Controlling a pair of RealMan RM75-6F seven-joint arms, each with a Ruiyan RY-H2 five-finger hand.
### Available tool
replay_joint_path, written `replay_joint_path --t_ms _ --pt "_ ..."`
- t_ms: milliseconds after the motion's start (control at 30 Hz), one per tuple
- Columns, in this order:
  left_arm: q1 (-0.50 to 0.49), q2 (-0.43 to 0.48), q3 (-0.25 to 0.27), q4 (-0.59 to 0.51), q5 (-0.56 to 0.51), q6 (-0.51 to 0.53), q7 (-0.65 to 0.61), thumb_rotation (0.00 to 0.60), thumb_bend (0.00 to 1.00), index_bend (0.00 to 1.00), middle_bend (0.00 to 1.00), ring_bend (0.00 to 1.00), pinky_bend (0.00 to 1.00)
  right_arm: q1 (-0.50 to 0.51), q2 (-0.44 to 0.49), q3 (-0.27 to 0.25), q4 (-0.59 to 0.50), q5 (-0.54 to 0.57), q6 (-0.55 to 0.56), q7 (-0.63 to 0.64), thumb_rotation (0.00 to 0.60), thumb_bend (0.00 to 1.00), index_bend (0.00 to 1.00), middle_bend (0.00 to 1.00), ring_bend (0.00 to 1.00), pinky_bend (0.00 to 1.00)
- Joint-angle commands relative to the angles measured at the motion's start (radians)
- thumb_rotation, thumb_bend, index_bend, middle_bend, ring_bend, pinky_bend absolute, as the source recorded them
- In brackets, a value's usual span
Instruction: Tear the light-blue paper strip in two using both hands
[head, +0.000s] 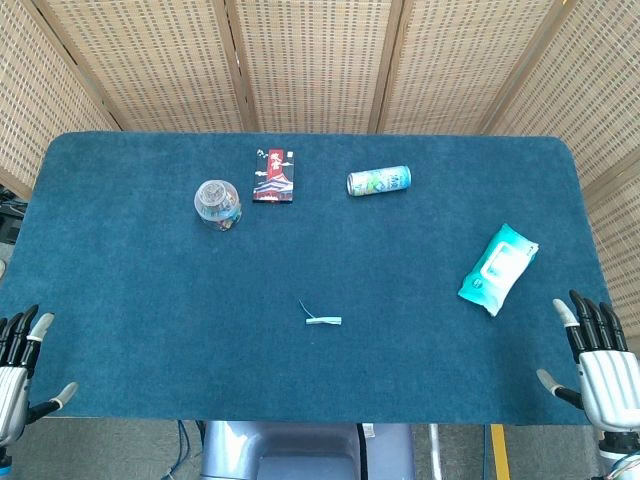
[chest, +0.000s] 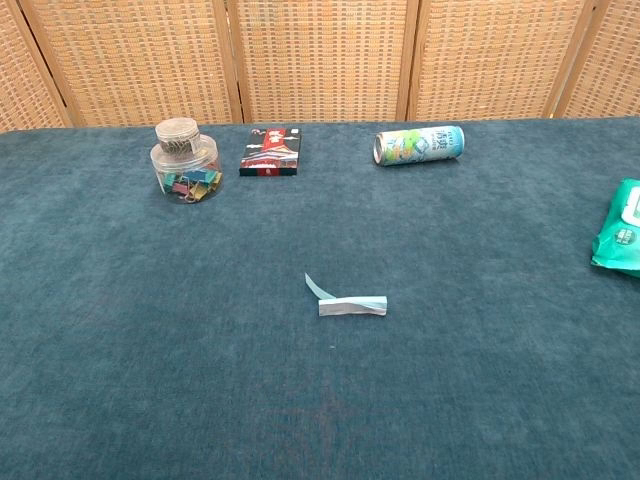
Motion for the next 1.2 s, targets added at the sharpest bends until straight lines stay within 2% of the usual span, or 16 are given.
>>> replay_joint_path --t_ms 33,267,467,667,733,900,967,1100,1200 --pt "-0.002 0.008 -0.002 -0.008 -0.007 -0.006 -0.009 0.600 0.00 0.00 0.00 0.00 0.00 -0.001 -0.004 0.001 0.006 -0.008 0.007 0.007 0.600 0.00 0.00 0.00 0.00 0.00" --pt "0.004 0.018 0.008 -0.007 0.026 0.017 -0.029 0.600 0.00 0.00 0.00 0.00 0.00 0.011 -0.015 -0.010 0.018 -0.018 -0.025 0.003 0.600 0.00 0.00 0.00 0.00 0.00" --pt "0.001 0.029 -0.006 -0.004 0.011 0.024 -0.075 0.600 0.00 0.00 0.00 0.00 0.00 0.106 -0.050 -0.006 0.023 -0.061 -0.156 -0.062 0.600 0.00 0.03 0.00 0.00 0.00" --pt "-0.009 0.035 -0.016 -0.019 -0.036 -0.014 -0.058 0.600 0.00 0.00 0.00 0.00 0.00 0.269 -0.076 0.039 -0.059 -0.122 -0.338 -0.123 0.600 0.02 0.31 0.00 0.00 0.00" --pt "-0.012 0.031 -0.022 -0.022 -0.043 -0.017 -0.043 0.600 0.00 0.00 0.00 0.00 0.00 0.342 -0.119 0.073 -0.076 -0.113 -0.420 -0.140 0.600 0.07 0.35 0.00 0.00 0.00" --pt "-0.017 0.023 -0.032 -0.028 -0.067 -0.030 -0.025 0.600 0.00 0.00 0.00 0.00 0.00 0.493 -0.247 0.174 -0.069 0.048 -0.619 -0.257 0.600 0.23 0.39 0.00 0.00 0.00" --pt "-0.019 0.023 -0.036 -0.029 -0.081 -0.038 -0.024 0.600 0.00 0.00 0.00 0.00 0.00 0.539 -0.303 0.207 -0.063 0.142 -0.678 -0.324 0.600 0.26 0.40 0.00 0.00 0.00" --pt "-0.023 0.034 -0.041 -0.029 -0.100 -0.050 -0.043 0.600 0.00 0.00 0.00 0.00 0.00 0.606 -0.397 0.242 -0.051 0.304 -0.747 -0.404 0.600 0.26 0.40 0.00 0.00 0.00" --pt "-0.026 0.040 -0.046 -0.030 -0.120 -0.060 -0.058 0.600 0.00 0.00 0.00 0.00 0.00 0.654 -0.455 0.255 -0.014 0.407 -0.764 -0.505 0.600 0.30 0.40 0.00 0.00 0.00"
